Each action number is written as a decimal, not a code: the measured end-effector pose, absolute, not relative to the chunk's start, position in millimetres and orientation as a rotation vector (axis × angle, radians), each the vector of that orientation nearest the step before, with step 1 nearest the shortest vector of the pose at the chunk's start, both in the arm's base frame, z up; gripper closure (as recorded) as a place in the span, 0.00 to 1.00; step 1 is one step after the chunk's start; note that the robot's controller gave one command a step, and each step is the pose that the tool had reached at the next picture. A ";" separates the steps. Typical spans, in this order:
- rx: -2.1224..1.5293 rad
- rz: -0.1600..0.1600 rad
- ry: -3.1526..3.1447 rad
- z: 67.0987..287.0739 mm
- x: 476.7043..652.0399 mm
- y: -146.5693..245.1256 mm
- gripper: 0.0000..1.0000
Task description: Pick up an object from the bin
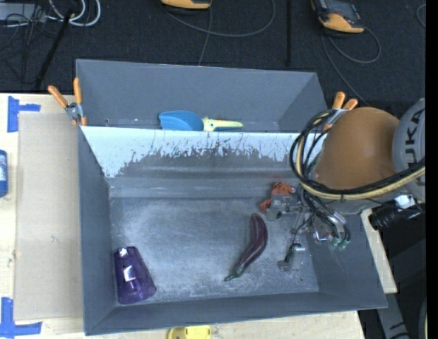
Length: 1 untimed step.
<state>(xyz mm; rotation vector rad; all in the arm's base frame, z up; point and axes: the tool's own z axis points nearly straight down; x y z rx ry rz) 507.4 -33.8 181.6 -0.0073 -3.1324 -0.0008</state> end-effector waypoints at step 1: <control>-0.005 0.000 -3.140 185.8 509.1 -33.7 0.00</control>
Offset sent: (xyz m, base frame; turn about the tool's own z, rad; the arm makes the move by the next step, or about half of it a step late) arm 0.0082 0.0136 -0.1116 -0.2180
